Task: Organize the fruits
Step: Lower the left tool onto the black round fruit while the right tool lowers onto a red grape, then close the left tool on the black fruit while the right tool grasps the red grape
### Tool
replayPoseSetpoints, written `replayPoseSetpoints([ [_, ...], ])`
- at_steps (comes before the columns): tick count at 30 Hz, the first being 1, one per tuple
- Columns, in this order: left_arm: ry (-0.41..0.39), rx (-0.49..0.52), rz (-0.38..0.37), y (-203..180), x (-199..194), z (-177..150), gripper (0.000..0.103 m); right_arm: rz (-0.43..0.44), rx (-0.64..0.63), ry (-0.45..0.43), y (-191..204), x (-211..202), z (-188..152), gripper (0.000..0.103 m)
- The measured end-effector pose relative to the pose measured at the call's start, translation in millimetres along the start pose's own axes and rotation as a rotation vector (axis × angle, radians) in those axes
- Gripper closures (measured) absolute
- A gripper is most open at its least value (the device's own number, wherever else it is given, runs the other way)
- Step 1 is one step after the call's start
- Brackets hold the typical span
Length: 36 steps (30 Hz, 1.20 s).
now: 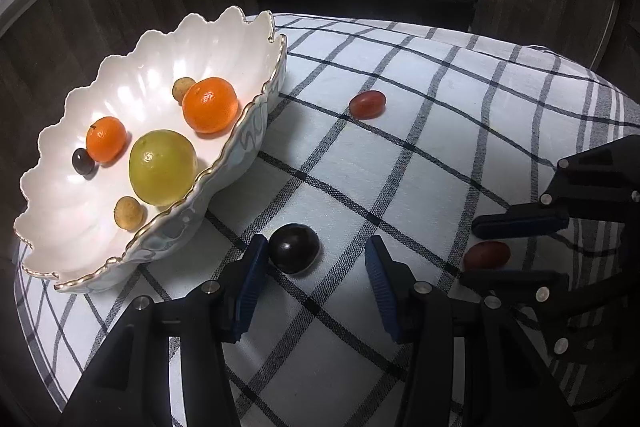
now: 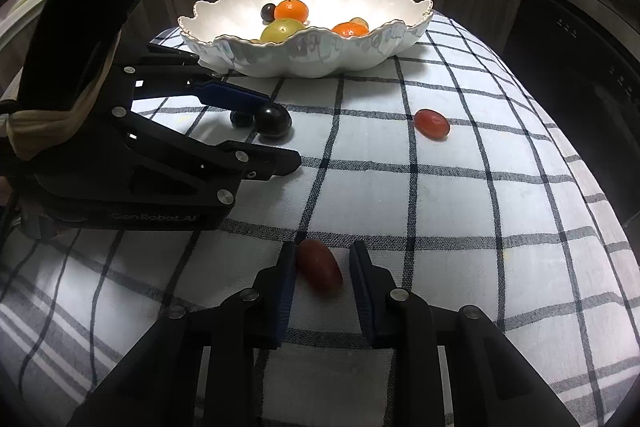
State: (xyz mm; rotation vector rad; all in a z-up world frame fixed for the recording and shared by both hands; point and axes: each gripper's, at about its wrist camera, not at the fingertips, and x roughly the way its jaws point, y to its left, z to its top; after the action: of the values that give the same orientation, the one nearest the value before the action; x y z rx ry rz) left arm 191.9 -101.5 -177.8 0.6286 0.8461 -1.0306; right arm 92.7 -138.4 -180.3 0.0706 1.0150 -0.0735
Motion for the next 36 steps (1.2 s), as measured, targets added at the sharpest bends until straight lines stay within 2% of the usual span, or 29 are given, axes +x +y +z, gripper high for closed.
replayPoseSetpoints([
  [4, -0.006, -0.007, -0.004, 1, 0, 1, 0.054, 0.006, -0.003, -0.003, 2, 0, 0, 0.081],
  [8, -0.011, -0.016, 0.007, 1, 0, -1, 0.059, 0.011, 0.0, -0.006, 1, 0, 0, 0.081],
  [15, -0.019, -0.033, 0.034, 4, 0, -1, 0.076, 0.013, 0.01, -0.003, -2, -1, 0, 0.081],
  [27, -0.021, -0.041, 0.029, 1, -1, -1, 0.077, 0.014, 0.015, -0.008, -3, -2, 0, 0.082],
  [36, -0.019, -0.103, 0.047, 2, -13, -2, 0.077, 0.012, 0.026, -0.021, -6, -5, 3, 0.082],
])
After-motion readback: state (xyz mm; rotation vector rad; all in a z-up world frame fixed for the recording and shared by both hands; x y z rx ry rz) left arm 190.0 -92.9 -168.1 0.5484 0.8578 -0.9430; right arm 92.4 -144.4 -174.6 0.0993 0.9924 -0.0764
